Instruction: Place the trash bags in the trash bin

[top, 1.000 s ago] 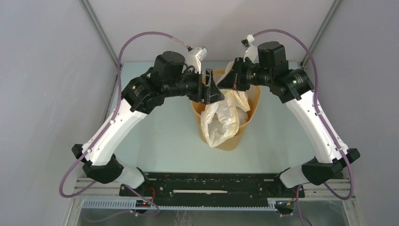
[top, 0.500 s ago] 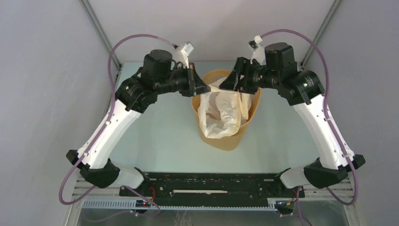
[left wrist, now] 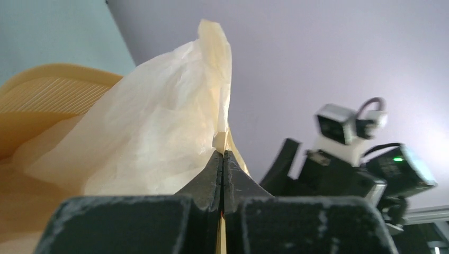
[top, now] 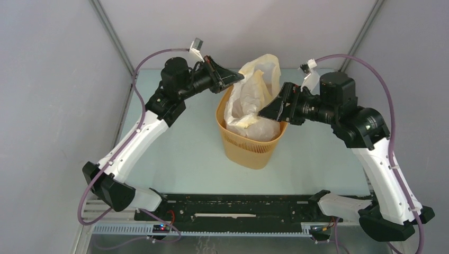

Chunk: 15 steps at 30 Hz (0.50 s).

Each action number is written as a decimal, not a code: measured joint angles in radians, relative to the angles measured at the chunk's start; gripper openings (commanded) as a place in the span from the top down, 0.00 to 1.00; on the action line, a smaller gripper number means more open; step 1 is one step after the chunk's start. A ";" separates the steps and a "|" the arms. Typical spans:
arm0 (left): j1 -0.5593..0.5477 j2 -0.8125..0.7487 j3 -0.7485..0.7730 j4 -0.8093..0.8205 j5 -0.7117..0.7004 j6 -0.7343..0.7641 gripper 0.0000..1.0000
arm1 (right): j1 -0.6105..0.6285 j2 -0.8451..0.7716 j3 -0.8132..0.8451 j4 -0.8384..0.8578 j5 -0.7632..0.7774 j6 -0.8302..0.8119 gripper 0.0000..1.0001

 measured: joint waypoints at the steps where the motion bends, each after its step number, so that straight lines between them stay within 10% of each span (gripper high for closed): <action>1: 0.004 0.000 -0.008 0.028 0.003 -0.018 1.00 | -0.004 -0.007 -0.031 0.010 -0.003 0.009 0.17; 15: 0.058 -0.166 -0.233 0.129 -0.020 -0.103 1.00 | -0.013 -0.011 -0.164 0.311 -0.105 0.176 0.17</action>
